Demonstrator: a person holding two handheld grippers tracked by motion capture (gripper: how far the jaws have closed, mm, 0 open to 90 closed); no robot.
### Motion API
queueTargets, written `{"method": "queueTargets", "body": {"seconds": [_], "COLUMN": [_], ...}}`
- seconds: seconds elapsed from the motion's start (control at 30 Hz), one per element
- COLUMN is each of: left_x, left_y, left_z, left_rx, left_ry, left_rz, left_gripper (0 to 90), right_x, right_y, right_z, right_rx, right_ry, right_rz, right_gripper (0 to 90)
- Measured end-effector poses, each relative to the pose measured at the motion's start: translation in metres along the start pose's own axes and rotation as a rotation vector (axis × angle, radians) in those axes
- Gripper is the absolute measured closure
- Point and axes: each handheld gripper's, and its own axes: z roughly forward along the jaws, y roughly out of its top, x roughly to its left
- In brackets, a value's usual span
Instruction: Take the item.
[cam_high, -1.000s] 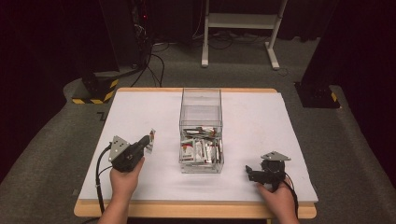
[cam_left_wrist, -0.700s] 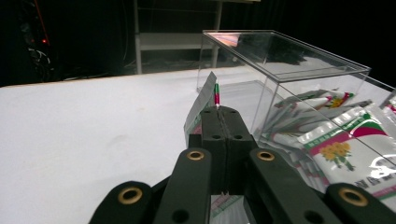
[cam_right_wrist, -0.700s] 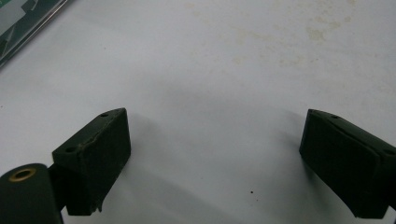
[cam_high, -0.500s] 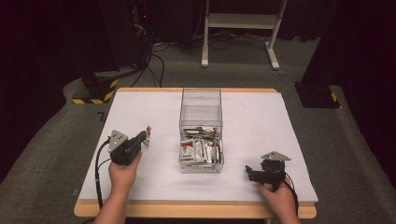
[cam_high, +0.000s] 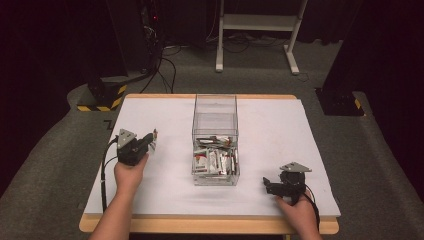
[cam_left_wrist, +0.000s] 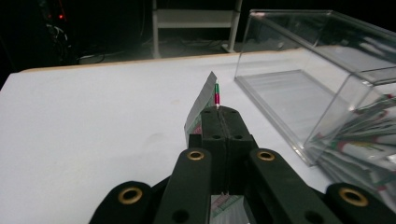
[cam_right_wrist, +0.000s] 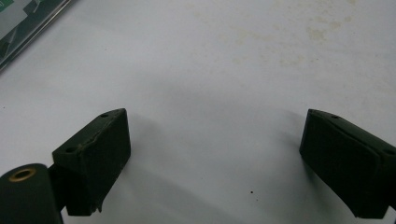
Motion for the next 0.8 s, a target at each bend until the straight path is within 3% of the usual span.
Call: {"method": "queueTargets", "body": {"seconds": [0.47, 0.8], "left_x": [0.009, 0.006], "left_y": [-0.008, -0.011], "left_z": [0.018, 0.029], "left_rx": [0.055, 0.071], "left_ry": [0.027, 0.02], "left_rz": [0.006, -0.001], "left_gripper": [89.6, 89.3], "right_x": [0.0, 0.0], "right_y": [0.0, 0.0], "right_z": [0.0, 0.0], "right_rx": [0.0, 0.0], "right_ry": [-0.001, 0.0], "right_rz": [-0.005, 0.0], "right_gripper": [8.5, 8.6]}}
